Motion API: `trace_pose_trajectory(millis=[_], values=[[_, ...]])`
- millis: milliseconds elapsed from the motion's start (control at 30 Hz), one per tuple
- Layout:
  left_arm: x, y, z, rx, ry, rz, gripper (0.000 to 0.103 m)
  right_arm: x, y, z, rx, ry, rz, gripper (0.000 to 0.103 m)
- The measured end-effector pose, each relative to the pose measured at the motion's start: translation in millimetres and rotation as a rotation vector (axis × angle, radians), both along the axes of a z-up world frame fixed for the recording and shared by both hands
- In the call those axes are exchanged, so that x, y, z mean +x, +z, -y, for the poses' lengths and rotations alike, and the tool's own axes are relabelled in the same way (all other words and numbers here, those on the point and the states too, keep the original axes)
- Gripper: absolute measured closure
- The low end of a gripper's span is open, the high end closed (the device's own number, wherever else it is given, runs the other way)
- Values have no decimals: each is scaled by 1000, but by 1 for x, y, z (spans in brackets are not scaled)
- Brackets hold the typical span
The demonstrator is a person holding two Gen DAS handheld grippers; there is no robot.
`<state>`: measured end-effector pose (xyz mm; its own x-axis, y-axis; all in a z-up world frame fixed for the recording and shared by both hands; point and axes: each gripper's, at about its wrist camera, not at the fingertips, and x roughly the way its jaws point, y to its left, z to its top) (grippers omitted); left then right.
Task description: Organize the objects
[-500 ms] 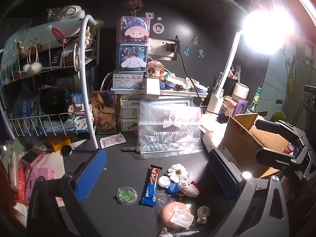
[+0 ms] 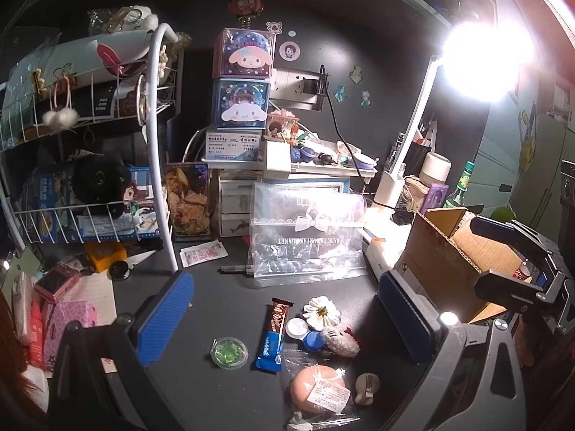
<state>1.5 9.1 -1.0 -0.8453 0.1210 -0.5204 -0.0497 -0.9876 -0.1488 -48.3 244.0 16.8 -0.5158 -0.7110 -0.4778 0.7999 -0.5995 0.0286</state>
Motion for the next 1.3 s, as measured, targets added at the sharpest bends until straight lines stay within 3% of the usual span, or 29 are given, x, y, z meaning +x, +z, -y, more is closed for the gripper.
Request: trace_pose_trajectory(millis=[267,467,667,767,867,967,1067,1300], values=[[4,-2,13,-15,0,-7,1,9,0,5,1,-25,-4,0],[3,-9,31,-37,9,7,1,28,-4,21,18,-57,-66,0],[2,-22,52,-64,65,28,0,66,-16,46,47,-23,-193,0],[1,-31,59,-74,77,42,1,84,-30,58,73,16,-209,0],[2,-41,61,-75,50,36,0,90,-47,64,76,32,-143,0],[1,-53,59,-48,-13,44,0,88,-77,59,36,8,-9,1],[-1,-64,55,-11,-75,64,1,78,-112,51,51,-85,101,17],[-1,-78,37,-29,-145,82,1,66,-164,27,132,-242,178,31]])
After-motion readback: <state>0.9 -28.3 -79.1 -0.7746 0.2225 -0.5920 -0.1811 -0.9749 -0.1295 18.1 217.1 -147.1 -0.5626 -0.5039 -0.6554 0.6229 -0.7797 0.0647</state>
